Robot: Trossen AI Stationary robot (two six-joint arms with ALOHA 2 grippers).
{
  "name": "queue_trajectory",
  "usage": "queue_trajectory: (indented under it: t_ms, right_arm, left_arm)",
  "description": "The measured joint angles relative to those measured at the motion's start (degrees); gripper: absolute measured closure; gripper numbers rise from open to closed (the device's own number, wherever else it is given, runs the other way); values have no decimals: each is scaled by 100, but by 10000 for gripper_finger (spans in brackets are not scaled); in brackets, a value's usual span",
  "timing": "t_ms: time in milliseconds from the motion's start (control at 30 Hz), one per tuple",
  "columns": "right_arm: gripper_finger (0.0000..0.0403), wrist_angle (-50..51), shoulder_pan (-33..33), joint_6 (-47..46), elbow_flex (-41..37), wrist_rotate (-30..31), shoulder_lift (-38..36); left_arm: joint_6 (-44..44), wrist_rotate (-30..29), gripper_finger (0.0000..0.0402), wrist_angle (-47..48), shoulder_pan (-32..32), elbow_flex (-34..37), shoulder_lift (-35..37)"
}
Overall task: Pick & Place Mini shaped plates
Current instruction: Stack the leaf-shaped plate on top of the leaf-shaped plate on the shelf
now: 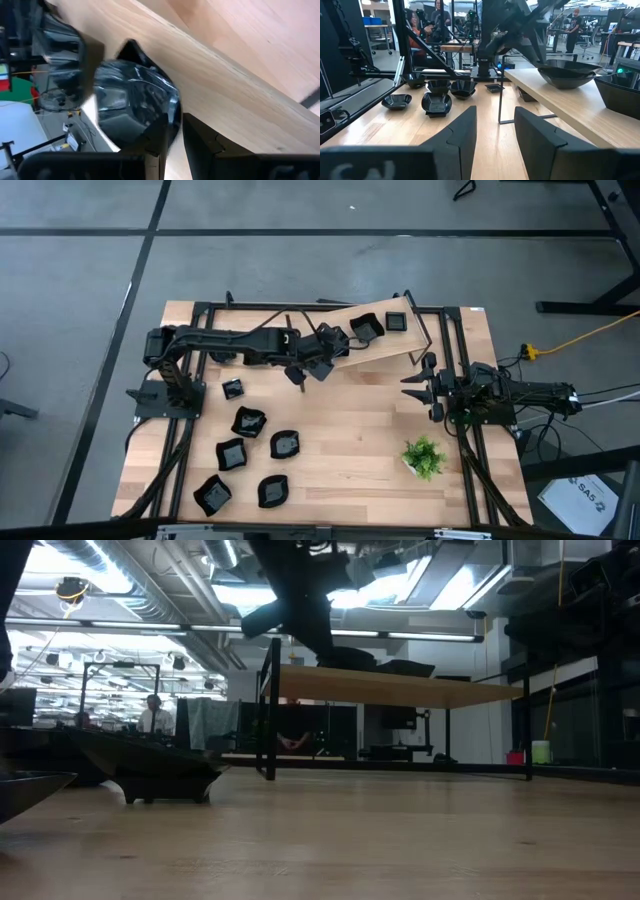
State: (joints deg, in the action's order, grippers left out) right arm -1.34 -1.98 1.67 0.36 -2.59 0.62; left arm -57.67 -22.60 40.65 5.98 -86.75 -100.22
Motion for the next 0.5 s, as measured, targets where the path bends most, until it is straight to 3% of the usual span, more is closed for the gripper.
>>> queue_trajectory:
  t_ms: [200, 500]
  right_arm:
    - [271, 0, 2, 6, 0, -2, -1]
    - [271, 0, 2, 0, 0, 0, 0]
  left_arm:
    - [-9, 14, 354, -17, 0, -1, 0]
    - [213, -1, 398, -19, -3, -1, 0]
